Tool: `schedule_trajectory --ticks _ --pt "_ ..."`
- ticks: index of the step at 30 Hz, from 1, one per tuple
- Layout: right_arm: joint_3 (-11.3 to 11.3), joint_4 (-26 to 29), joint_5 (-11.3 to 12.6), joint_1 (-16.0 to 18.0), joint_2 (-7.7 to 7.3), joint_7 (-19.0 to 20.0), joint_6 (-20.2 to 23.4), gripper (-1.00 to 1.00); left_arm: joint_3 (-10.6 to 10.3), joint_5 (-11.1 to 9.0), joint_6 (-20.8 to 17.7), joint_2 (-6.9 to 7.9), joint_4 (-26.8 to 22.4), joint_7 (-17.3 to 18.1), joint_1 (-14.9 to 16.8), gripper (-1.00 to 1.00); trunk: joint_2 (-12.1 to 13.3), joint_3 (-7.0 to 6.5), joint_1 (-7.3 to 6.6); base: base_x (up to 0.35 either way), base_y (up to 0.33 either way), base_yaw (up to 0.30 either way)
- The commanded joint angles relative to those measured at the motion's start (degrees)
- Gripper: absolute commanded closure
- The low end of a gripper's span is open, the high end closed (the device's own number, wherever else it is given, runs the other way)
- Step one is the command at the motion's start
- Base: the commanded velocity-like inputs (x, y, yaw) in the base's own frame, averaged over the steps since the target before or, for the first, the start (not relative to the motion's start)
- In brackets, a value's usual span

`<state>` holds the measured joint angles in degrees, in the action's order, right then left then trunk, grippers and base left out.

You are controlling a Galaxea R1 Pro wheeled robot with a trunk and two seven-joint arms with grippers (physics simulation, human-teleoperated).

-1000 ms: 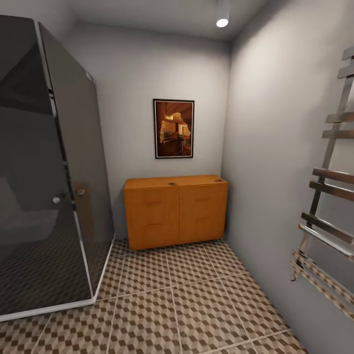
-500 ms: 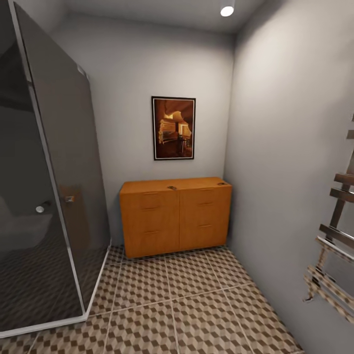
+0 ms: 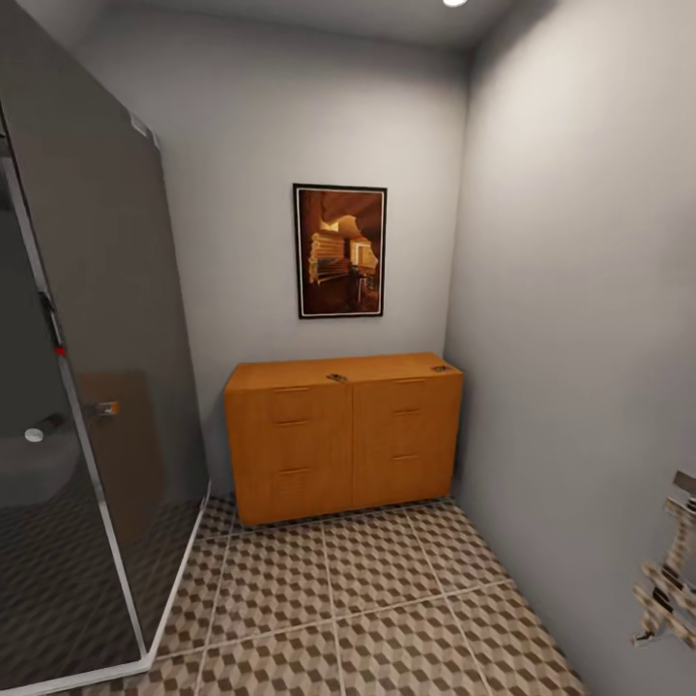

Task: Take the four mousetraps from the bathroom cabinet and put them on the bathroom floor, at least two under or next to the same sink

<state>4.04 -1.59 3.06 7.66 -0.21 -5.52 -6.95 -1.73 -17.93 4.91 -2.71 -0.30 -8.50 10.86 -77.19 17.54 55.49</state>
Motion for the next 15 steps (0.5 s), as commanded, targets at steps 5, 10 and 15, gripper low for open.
schedule_trajectory --ticks 5,10,15 --pt "0.5 -0.17 0.29 0.08 -0.04 -0.1 -0.41 -1.0 -0.2 -0.34 0.19 -0.02 0.03 -0.19 0.04 -1.0 -0.03 0.07 0.03 0.32 -0.116 0.0" --pt "0.53 -0.17 0.22 0.07 -0.03 -0.07 -0.5 -1.0 -0.2 -0.35 0.19 -0.02 0.03 -0.2 0.04 -1.0 -0.03 0.07 0.03 0.316 -0.153 0.0" --pt "0.53 -0.17 -0.13 0.07 -0.01 0.41 -0.52 -1.0 -0.2 -0.35 0.19 -0.02 0.03 -0.2 0.04 -1.0 -0.03 0.07 0.03 0.315 -0.16 0.0"
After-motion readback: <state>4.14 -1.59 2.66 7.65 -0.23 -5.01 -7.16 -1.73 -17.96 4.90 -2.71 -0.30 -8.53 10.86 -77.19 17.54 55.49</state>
